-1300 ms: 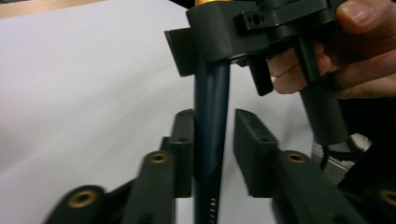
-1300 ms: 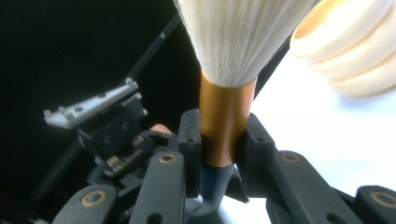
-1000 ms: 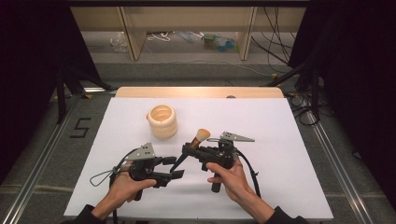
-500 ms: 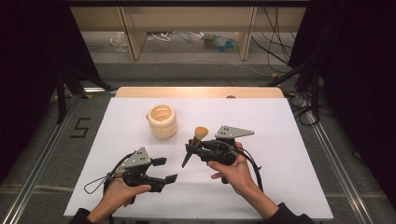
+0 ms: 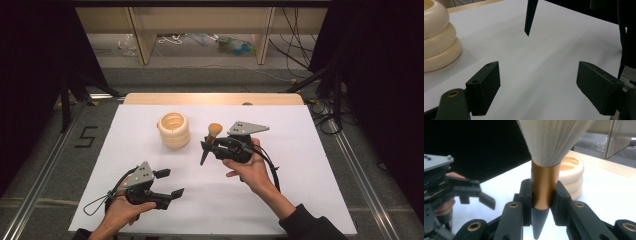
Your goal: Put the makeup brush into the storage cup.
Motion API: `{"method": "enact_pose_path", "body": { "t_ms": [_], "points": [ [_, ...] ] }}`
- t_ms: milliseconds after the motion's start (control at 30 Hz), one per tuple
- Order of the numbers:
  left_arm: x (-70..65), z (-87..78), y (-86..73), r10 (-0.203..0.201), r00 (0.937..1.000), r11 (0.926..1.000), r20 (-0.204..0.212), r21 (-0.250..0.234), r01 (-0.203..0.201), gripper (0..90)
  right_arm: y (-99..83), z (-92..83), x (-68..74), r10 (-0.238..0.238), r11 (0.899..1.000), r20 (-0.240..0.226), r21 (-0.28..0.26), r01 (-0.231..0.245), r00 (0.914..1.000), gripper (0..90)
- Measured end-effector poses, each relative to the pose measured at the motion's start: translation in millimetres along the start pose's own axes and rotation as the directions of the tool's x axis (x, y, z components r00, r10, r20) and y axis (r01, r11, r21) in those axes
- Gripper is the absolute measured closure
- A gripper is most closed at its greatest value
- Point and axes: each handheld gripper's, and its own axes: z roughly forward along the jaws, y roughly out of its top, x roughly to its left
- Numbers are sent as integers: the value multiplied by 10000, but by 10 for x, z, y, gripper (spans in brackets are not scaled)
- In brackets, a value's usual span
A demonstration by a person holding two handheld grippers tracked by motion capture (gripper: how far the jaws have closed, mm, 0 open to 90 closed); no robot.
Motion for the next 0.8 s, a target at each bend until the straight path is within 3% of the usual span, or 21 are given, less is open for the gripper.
{"method": "enact_pose_path", "body": {
  "t_ms": [33,233,433,500,533,800],
  "points": [
    [9,-8,-5,182,9998,9998,10,74,-182,189,43,17,-24,-61,9999,67,139,60,10000,740],
    [5,-15,-25,0,10000,10000,-83,91,0,176,126,81,-71,-206,9995,254,254,200,9995,741],
    [9,-23,-31,69,9999,9999,-110,87,-68,189,226,171,-136,-380,9982,435,487,359,9983,740],
    [7,-22,-32,-14,9999,10000,-136,63,15,186,241,191,-146,-339,9985,376,445,322,9987,740],
    [25,-25,-28,206,9997,9998,-139,26,-205,183,270,224,-162,-410,9985,496,381,391,9979,740],
    [20,-27,-34,105,9997,9999,-214,47,-104,179,341,311,-200,-309,9982,440,527,286,9986,740]
  ]
}}
